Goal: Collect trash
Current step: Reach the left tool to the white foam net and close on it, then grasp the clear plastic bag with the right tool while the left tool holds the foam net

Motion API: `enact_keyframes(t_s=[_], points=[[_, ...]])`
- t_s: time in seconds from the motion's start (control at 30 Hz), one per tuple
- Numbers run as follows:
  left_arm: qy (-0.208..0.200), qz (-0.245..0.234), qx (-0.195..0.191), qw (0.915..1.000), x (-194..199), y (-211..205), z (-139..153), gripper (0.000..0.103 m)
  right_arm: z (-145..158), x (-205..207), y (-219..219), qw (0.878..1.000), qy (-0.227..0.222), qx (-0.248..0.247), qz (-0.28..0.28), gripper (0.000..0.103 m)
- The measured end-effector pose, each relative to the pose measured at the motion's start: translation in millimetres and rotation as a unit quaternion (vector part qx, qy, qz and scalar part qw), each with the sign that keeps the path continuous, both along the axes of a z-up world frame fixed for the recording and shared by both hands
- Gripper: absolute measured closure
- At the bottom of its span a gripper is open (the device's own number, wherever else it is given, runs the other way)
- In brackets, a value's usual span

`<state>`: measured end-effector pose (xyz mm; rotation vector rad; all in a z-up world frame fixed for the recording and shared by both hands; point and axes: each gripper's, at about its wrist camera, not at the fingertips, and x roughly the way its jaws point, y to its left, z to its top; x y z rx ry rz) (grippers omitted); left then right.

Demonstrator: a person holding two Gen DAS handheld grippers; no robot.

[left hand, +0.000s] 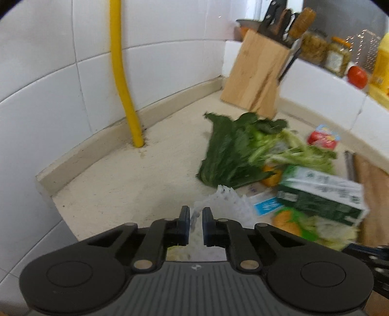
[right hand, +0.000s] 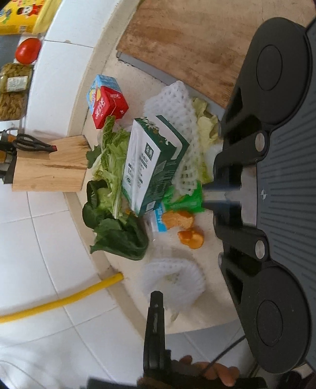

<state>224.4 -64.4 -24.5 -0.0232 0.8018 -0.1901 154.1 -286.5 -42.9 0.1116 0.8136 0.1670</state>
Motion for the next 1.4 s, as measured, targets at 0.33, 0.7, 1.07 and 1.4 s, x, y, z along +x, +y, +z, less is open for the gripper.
enact_keyframes(t_s=[0.33,0.7,1.07,1.4], points=[[0.028,-0.046,0.023,0.9983,-29.3,-19.7,-14.3,0.082,-1.6,-0.7,-3.7,1.000,0.000,0.005,0.017,0.041],[0.029,-0.043,0.026,0.9983,-37.8,-29.8,-26.0,0.053,-8.0,-8.2,4.7,0.998,-0.004,-0.028,0.056,0.029],[0.037,-0.052,-0.012,0.9979,-48.3,-19.0,-31.2,0.077,-3.9,-38.6,11.2,0.997,0.003,-0.063,0.038,0.022],[0.041,-0.048,-0.009,0.9979,-37.5,-25.5,-39.5,0.069,-17.9,-15.6,20.6,0.999,0.018,-0.036,0.023,0.021]])
